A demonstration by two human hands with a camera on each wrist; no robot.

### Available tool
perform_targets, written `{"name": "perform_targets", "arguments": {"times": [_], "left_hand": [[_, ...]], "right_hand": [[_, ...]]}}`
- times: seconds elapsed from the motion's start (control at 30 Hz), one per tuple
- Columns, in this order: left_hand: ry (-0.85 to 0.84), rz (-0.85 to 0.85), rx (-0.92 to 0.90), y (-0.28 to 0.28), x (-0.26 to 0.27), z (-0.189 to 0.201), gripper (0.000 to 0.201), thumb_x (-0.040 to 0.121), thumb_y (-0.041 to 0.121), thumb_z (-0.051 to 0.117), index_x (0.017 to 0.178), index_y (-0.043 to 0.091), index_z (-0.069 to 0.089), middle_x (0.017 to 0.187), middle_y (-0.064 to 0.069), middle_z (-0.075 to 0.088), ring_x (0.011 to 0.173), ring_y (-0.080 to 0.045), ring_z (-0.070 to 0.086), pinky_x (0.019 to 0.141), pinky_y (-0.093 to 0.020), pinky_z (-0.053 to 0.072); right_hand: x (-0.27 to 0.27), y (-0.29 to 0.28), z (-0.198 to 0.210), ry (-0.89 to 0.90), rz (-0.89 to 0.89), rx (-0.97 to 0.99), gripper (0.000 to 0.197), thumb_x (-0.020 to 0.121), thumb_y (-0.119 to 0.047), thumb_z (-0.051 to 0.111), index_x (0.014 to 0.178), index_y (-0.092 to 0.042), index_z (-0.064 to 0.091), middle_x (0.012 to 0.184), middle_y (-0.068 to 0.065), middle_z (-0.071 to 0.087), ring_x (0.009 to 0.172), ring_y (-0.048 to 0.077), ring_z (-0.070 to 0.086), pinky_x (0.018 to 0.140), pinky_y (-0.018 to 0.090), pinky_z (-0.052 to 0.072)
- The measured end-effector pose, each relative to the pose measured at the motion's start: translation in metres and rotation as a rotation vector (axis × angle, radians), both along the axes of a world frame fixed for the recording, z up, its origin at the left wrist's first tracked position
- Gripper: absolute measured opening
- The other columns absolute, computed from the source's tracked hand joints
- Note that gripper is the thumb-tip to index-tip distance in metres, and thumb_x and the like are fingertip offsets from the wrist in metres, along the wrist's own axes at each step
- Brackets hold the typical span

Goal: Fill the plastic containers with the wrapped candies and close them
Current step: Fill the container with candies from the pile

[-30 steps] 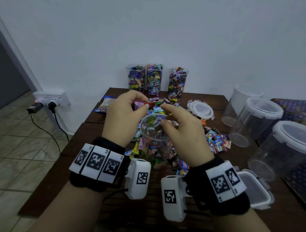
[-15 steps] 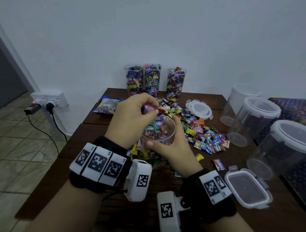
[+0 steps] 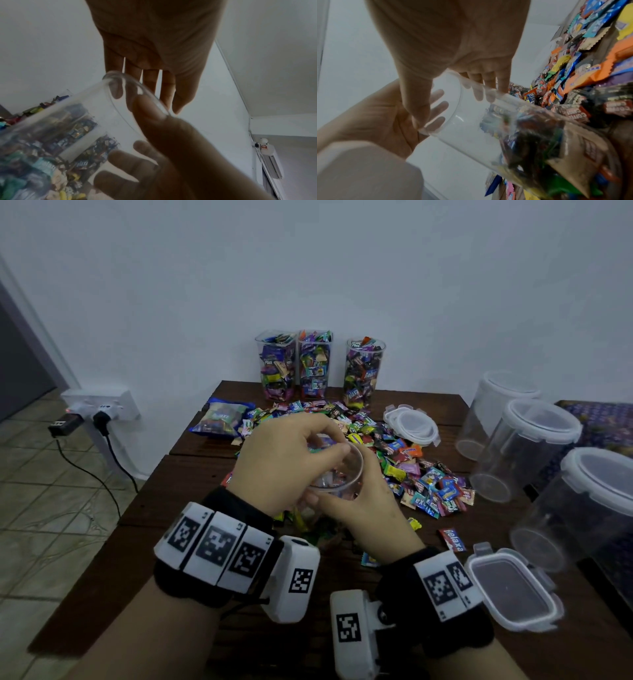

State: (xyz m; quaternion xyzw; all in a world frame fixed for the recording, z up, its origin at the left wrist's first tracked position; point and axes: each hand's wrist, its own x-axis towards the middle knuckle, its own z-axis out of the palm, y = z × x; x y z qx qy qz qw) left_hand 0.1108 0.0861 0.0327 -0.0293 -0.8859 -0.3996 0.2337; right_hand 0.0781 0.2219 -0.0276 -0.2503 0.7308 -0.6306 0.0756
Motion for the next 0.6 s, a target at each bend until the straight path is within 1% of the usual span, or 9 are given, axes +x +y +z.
{"name": "perform_targets", "arguments": {"times": [0.07, 0.1, 0.13, 0.2, 0.23, 0.3, 0.4, 0.5, 0.6], "left_hand": [[0.052, 0.052, 0.055, -0.003, -0.001, 0.000, 0.006, 0.078, 0.038, 0.063, 0.075, 0.034, 0.066, 0.078, 0.009, 0.067, 0.079, -0.004, 0.062, 0.074, -0.034, 0.052], [0.085, 0.088, 0.082, -0.007, -0.003, -0.001, 0.007, 0.081, 0.035, 0.064, 0.075, 0.034, 0.065, 0.077, 0.010, 0.067, 0.078, -0.002, 0.062, 0.074, -0.030, 0.052], [0.110, 0.127, 0.110, -0.010, -0.004, -0.002, 0.010, 0.085, 0.031, 0.064, 0.075, 0.033, 0.064, 0.075, 0.012, 0.066, 0.076, 0.000, 0.060, 0.072, -0.025, 0.051], [0.115, 0.206, 0.164, -0.019, -0.008, -0.005, 0.015, 0.089, 0.025, 0.062, 0.075, 0.032, 0.062, 0.072, 0.015, 0.063, 0.070, 0.003, 0.057, 0.067, -0.020, 0.047], [0.083, 0.245, 0.173, -0.025, -0.010, -0.009, 0.015, 0.090, 0.025, 0.061, 0.076, 0.031, 0.062, 0.071, 0.015, 0.062, 0.069, 0.002, 0.057, 0.067, -0.021, 0.047], [-0.020, 0.302, 0.157, -0.036, -0.017, -0.017, 0.009, 0.090, 0.024, 0.059, 0.082, 0.027, 0.064, 0.075, 0.012, 0.062, 0.074, -0.007, 0.059, 0.072, -0.030, 0.049], [-0.253, 0.348, 0.023, -0.051, -0.028, -0.034, 0.012, 0.089, 0.022, 0.060, 0.100, 0.026, 0.063, 0.094, -0.004, 0.068, 0.087, -0.023, 0.062, 0.081, -0.040, 0.051], [-0.480, 0.266, -0.176, -0.065, -0.046, -0.055, 0.037, 0.086, 0.034, 0.065, 0.120, 0.026, 0.057, 0.119, 0.004, 0.058, 0.105, -0.023, 0.056, 0.089, -0.039, 0.048], [-0.716, 0.091, -0.398, -0.074, -0.069, -0.076, 0.081, 0.061, 0.068, 0.062, 0.132, 0.032, 0.046, 0.136, 0.003, 0.048, 0.118, -0.023, 0.050, 0.095, -0.044, 0.047]], "right_hand": [[-0.003, 0.007, 0.005, -0.047, 0.055, 0.035, 0.061, 0.075, -0.011, 0.077, 0.114, -0.038, 0.038, 0.105, -0.027, 0.053, 0.093, -0.023, 0.052, 0.075, 0.003, 0.043], [-0.005, 0.010, 0.009, -0.060, 0.084, 0.074, 0.060, 0.077, -0.009, 0.075, 0.115, -0.037, 0.037, 0.105, -0.028, 0.052, 0.093, -0.024, 0.052, 0.074, 0.003, 0.042], [-0.008, 0.014, 0.012, -0.065, 0.117, 0.131, 0.060, 0.079, -0.011, 0.074, 0.119, -0.036, 0.038, 0.109, -0.026, 0.054, 0.097, -0.021, 0.052, 0.076, 0.006, 0.042], [-0.015, 0.021, 0.015, -0.080, 0.146, 0.258, 0.063, 0.079, -0.019, 0.071, 0.131, -0.032, 0.038, 0.123, -0.017, 0.055, 0.113, -0.005, 0.052, 0.086, 0.020, 0.043], [-0.019, 0.025, 0.016, -0.089, 0.137, 0.312, 0.065, 0.078, -0.023, 0.068, 0.135, -0.030, 0.038, 0.129, -0.012, 0.053, 0.120, 0.003, 0.049, 0.091, 0.027, 0.043], [-0.027, 0.032, 0.019, -0.087, 0.079, 0.408, 0.066, 0.077, -0.025, 0.065, 0.137, -0.027, 0.037, 0.137, -0.006, 0.047, 0.128, 0.011, 0.042, 0.100, 0.035, 0.040], [-0.039, 0.038, 0.021, -0.061, 0.015, 0.571, 0.065, 0.087, -0.017, 0.059, 0.144, -0.027, 0.029, 0.149, 0.001, 0.033, 0.135, 0.019, 0.033, 0.100, 0.037, 0.036], [-0.053, 0.035, 0.016, -0.028, -0.005, 0.740, 0.072, 0.088, -0.021, 0.059, 0.148, -0.024, 0.021, 0.153, 0.005, 0.025, 0.137, 0.025, 0.030, 0.102, 0.039, 0.037], [-0.067, 0.026, 0.004, -0.015, 0.014, 0.884, 0.083, 0.085, -0.028, 0.065, 0.150, -0.024, 0.014, 0.154, 0.006, 0.021, 0.138, 0.027, 0.027, 0.108, 0.041, 0.033]]}}
